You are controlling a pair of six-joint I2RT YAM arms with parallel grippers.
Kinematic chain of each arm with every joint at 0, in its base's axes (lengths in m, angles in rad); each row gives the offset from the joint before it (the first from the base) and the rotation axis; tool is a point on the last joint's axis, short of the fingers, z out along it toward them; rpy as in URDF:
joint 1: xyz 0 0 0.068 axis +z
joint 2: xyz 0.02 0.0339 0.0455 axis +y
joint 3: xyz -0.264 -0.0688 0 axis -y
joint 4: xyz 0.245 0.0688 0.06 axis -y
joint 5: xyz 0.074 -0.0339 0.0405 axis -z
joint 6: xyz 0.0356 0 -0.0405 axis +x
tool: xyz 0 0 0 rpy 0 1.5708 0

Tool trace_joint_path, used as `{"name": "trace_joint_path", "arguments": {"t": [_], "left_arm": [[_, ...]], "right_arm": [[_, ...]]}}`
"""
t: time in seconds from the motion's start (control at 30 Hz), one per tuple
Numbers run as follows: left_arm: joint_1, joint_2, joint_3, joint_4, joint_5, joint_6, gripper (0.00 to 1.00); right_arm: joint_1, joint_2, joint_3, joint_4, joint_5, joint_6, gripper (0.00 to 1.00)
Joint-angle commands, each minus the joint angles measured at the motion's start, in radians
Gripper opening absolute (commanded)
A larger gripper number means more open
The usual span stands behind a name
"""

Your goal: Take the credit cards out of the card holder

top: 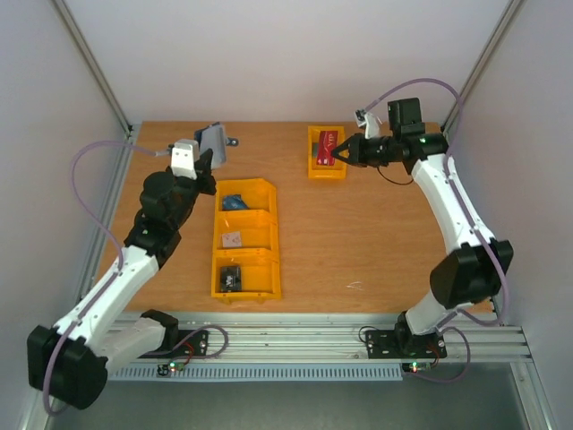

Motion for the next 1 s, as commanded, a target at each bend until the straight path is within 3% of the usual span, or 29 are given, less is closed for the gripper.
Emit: {"name": "trace_joint_path", "arguments": {"t": [0.0,0.1,0.2,0.4,0.6,0.87,0.97], "left_arm": [[0.050,0.132,0.077,0.081,-0.035,0.029,0.00],[0.093,0.257,0.158,0.084,-0.051,-0.016,0.00],[0.145,0.371,0.258,0.031,0.010,-0.086,0.00],[0.201,0.485,0.388,-0.057,0.100,-0.069,0.00],[0.217,0.556,0.472,-0.140,0.126,-0.080,0.00],[0.218,0.622,0.524,-0.124,0.141,-0.115,0.00],[0.219,0.622,0.515,-0.117,0.142,-0.117,0.00]], "right_arm": [[-0.049,0.104,0.072,0.067,-0.009,0.000,0.01],[-0.053,0.185,0.115,0.134,-0.001,0.018,0.01],[-0.054,0.309,0.263,0.079,0.037,0.036,0.01],[-0.053,0.467,0.407,0.019,0.057,0.126,0.01],[-0.053,0.509,0.465,-0.030,0.071,0.166,0.01],[-0.053,0.497,0.467,-0.133,0.094,0.129,0.01],[-0.050,0.486,0.460,-0.251,0.056,0.068,0.01]]}}
